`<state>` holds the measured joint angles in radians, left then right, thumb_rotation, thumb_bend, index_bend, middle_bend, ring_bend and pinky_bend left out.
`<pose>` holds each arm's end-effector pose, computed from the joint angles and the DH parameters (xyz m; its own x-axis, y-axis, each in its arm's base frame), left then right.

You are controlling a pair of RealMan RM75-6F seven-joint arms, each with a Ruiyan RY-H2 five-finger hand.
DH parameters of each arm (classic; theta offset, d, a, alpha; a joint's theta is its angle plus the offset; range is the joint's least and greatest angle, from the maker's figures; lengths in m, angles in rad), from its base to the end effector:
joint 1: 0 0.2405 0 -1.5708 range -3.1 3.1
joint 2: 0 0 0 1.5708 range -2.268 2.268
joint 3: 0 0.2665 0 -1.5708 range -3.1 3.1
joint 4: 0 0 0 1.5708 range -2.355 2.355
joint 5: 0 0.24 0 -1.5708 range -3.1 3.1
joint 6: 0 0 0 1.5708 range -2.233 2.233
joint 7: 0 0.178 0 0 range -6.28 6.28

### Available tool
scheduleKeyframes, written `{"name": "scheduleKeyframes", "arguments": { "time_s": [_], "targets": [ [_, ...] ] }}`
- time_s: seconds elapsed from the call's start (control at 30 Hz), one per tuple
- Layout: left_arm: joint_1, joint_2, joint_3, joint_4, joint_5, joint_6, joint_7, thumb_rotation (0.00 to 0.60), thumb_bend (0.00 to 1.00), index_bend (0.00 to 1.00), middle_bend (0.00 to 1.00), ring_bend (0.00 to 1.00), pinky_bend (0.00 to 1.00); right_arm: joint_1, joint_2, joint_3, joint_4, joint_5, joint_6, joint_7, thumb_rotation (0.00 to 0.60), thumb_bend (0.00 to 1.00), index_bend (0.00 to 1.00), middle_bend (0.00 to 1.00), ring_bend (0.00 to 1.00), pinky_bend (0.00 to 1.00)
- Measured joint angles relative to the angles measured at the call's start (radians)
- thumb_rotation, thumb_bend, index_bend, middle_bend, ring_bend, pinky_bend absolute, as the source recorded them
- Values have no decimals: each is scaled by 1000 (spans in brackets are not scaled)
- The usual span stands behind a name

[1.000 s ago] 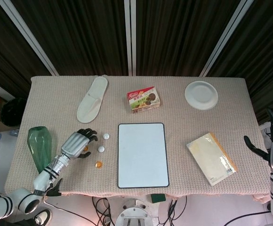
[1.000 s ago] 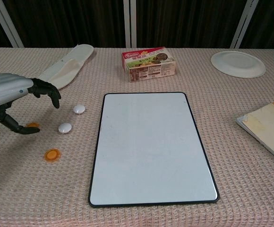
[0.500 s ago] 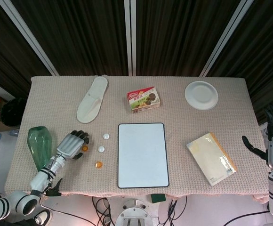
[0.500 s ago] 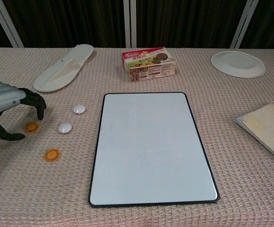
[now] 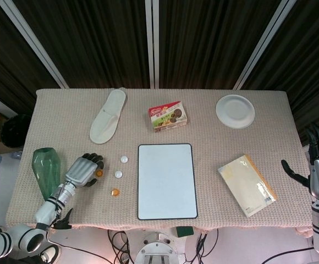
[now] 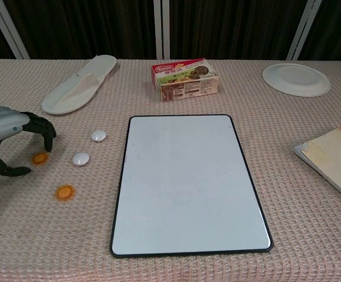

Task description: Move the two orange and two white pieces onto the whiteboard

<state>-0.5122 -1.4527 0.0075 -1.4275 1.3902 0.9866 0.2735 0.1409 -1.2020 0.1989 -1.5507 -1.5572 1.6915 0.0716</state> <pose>-0.2591 0.3104 -0.0490 0.6065 0.3206 0.7276 0.7809 -0.4119 -0.4695 -0.2860 -0.2591 0.1718 0.2480 0.3529 0.9022 -0.9398 -0.1386 0.3125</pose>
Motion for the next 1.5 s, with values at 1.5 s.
{"name": "scheduleKeyframes", "arguments": {
  "time_s": [1.5],
  "targets": [
    [-153, 9, -71, -74, 101, -53, -28, 600, 284, 515, 257, 181, 269, -7, 22, 40, 7, 29, 25, 26, 600, 199, 0, 0, 0, 0]
  ]
}}
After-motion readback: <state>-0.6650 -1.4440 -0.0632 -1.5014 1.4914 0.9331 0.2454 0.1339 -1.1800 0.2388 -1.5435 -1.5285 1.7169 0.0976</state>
